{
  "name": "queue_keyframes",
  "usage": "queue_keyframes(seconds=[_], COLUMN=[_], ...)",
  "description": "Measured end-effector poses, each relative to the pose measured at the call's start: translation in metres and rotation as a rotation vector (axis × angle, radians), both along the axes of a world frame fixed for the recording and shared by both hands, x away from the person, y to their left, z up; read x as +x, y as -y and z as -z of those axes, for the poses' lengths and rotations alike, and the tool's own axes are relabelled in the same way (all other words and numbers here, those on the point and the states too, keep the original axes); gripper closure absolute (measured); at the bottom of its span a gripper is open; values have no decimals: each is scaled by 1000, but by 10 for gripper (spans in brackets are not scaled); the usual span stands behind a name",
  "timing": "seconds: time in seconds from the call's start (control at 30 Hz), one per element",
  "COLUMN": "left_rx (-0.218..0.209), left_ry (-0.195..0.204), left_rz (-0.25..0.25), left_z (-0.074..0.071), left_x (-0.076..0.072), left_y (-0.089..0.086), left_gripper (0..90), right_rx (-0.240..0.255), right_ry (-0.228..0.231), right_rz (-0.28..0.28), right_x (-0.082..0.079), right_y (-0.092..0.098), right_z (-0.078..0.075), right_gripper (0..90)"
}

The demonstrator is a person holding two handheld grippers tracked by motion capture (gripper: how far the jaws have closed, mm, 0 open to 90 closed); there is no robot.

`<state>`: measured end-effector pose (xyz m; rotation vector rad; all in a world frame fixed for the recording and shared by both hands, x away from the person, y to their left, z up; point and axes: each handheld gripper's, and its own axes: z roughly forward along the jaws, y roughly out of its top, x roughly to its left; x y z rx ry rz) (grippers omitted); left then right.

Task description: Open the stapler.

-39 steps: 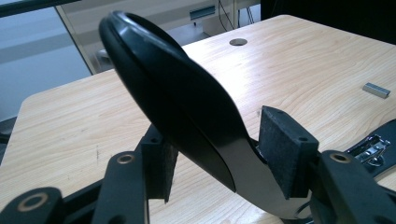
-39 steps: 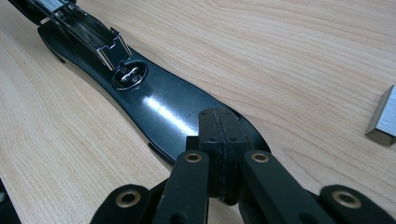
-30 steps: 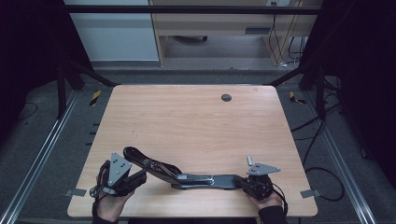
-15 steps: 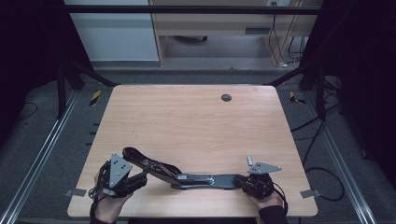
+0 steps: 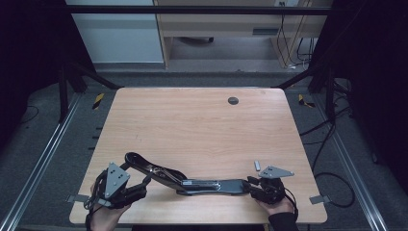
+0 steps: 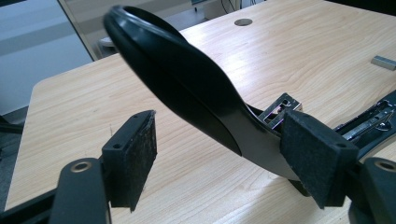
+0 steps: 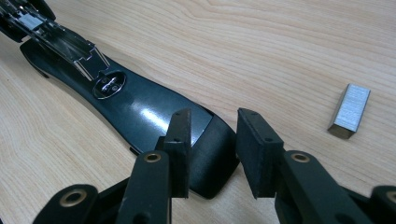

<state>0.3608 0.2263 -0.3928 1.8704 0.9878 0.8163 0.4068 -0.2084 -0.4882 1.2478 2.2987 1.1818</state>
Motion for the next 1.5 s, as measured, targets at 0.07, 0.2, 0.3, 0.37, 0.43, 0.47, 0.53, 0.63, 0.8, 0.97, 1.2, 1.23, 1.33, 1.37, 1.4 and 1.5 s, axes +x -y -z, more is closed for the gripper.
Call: queue_keyframes(seconds=[0.07, 0.2, 0.3, 0.37, 0.43, 0.47, 0.53, 0.63, 0.8, 0.97, 1.2, 1.23, 1.33, 1.37, 1.4, 1.5], left_rx=[-9, 1, 10, 18, 27, 33, 38, 38, 42, 52, 83, 87, 89, 89, 92, 90], left_ry=[2, -2, -9, -17, -21, -25, -32, -46, -71, -91, -121, -123, -127, -127, -126, -122], left_rz=[3, -5, -11, -16, -16, -15, -20, -32, -56, -73, -110, -119, -132, -134, -137, -147], left_z=[-1, 0, 3, 5, 8, 9, 12, 16, 23, 32, 51, 53, 58, 59, 60, 63], left_x=[-1, -3, -3, -3, -3, -4, -4, -4, 0, 5, 16, 17, 21, 21, 22, 25], left_y=[-1, -3, -7, -9, -11, -12, -15, -22, -29, -33, -40, -43, -48, -49, -50, -55], left_gripper=[264, 261, 259, 257, 255, 253, 251, 251, 251, 251, 263, 275, 291, 297, 303, 332], right_rx=[4, -3, 2, 2, -1, 4, 13, 25, 7, -23, -62, -72, -106, -112, -117, -110], right_ry=[5, 13, 4, 12, 22, 19, 29, 31, 32, 35, 33, 33, 48, 48, 53, 38], right_rz=[3, 13, 25, 34, 38, 48, 54, 74, 111, 141, 178, 179, 216, 232, 230, 229], right_x=[0, 1, 0, 0, 0, 0, 0, 0, 1, 4, 10, 11, 14, 14, 15, 20], right_y=[0, 2, 2, 3, 5, 5, 8, 13, 19, 23, 28, 29, 31, 31, 33, 36], right_z=[0, -1, -2, -3, -3, -4, -5, -7, -9, -12, -16, -17, -18, -20, -20, -22], right_gripper=[648, 618, 595, 576, 565, 557, 545, 532, 528, 513, 517, 511, 455, 455, 454, 469])
